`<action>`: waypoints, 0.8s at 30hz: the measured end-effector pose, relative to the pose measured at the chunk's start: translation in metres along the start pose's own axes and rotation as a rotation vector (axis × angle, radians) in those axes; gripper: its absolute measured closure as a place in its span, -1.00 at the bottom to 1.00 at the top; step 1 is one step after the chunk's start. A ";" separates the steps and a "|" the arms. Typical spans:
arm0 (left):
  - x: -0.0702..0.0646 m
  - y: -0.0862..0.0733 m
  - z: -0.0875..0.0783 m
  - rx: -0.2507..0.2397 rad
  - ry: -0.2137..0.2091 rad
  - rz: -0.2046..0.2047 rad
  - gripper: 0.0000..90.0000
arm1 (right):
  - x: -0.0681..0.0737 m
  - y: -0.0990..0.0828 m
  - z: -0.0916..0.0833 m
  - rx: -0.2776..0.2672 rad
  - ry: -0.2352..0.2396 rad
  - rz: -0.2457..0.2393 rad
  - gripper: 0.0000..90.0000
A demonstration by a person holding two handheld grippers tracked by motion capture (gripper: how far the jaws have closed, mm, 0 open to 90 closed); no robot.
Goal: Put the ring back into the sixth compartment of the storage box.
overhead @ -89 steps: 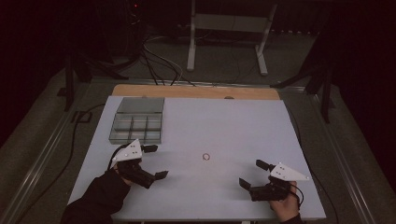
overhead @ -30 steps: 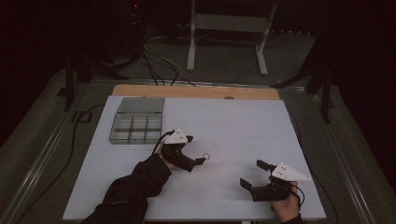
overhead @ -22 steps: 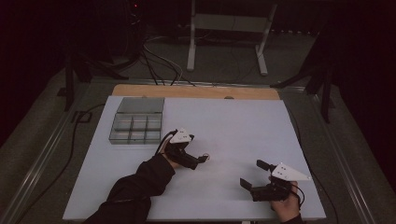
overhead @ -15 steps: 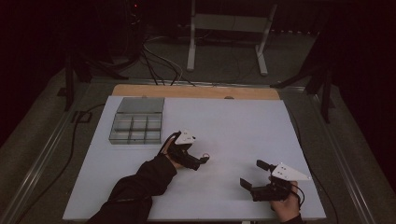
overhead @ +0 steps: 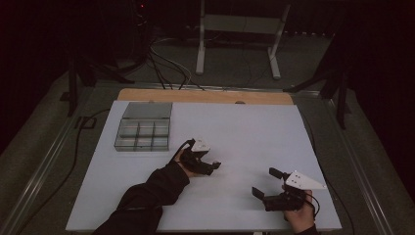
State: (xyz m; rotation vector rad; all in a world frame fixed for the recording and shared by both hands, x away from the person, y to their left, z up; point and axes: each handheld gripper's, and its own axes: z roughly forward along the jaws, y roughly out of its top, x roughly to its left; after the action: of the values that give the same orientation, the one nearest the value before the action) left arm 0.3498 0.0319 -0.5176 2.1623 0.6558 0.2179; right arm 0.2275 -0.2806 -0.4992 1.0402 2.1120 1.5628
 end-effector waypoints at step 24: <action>-0.006 0.004 0.016 0.086 0.049 -0.006 0.62 | 0.000 0.000 -0.001 0.000 -0.003 -0.004 -1.00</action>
State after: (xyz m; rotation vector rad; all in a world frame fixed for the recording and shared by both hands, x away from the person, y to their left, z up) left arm 0.3520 0.0159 -0.5239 2.2434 0.7109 0.2439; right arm 0.2270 -0.2818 -0.4985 1.0370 2.1102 1.5583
